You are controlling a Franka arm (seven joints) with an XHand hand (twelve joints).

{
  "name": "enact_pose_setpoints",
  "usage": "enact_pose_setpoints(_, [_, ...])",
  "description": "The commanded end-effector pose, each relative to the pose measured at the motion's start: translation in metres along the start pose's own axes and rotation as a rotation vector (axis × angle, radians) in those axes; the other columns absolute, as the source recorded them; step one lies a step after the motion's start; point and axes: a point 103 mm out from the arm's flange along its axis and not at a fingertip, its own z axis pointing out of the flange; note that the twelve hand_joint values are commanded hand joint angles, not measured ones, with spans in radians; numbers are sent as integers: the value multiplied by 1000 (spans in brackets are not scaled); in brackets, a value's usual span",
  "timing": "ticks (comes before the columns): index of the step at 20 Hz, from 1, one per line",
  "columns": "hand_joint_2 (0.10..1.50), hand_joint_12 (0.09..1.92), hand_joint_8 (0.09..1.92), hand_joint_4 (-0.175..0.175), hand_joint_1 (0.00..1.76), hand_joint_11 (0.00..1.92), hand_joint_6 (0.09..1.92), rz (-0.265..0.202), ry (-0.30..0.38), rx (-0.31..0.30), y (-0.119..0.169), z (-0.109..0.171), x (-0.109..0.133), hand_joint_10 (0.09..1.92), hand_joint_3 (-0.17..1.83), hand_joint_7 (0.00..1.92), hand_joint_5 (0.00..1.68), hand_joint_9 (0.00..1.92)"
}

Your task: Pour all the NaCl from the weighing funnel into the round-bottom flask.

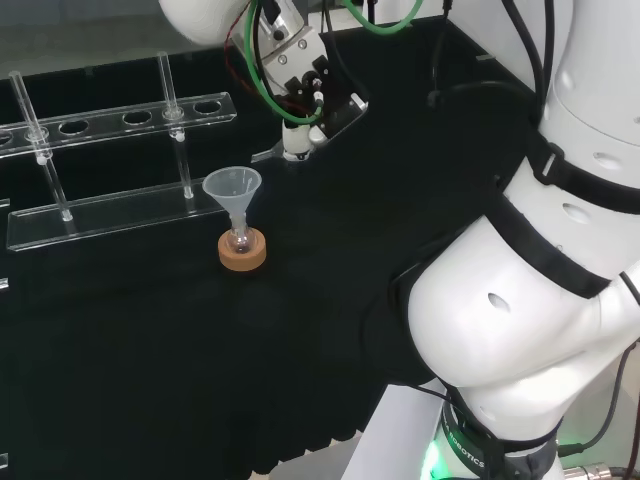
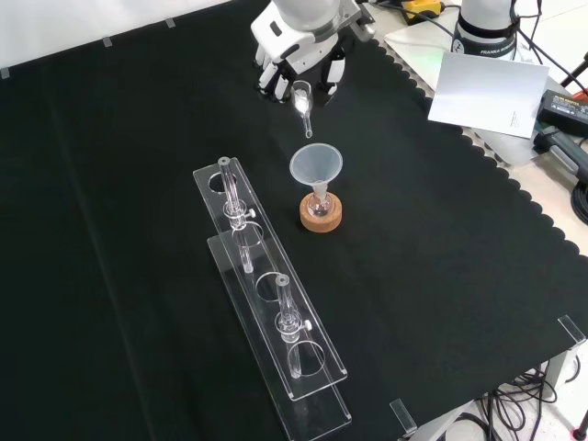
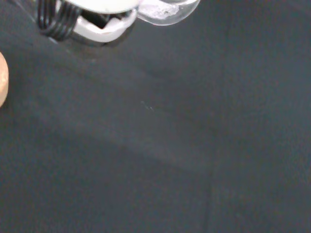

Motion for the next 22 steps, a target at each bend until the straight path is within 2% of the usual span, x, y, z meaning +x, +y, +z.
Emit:
enact_pose_setpoints(1, [706, 913, 629, 175, 1126, 989, 520, -11, -22, -5, -9, 5, -3, 210, 526, 707, 1328, 1116])
enact_pose_setpoints(22, [706, 917, 630, 175, 1126, 981, 520, -3, -85, 37, 1, -9, 18, 203, 524, 694, 1328, 1113])
